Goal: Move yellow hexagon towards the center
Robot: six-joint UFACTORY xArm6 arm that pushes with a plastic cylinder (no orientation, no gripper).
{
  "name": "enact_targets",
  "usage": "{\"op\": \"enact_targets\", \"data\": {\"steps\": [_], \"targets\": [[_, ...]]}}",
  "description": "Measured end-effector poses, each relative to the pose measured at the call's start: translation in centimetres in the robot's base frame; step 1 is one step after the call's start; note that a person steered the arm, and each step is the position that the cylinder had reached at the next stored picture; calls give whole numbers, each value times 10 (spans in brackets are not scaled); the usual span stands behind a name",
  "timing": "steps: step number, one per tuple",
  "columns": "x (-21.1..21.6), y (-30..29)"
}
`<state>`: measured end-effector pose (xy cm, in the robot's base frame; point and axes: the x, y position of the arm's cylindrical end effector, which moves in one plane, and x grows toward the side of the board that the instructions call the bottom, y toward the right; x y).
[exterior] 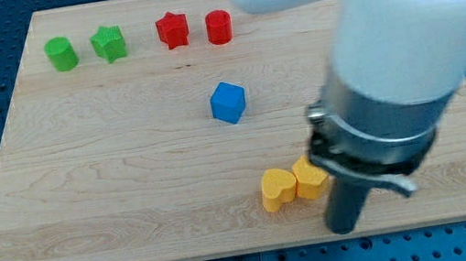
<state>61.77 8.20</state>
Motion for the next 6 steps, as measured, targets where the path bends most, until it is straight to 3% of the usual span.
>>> {"op": "enact_targets", "data": {"steps": [6], "targets": [[-55, -7]]}}
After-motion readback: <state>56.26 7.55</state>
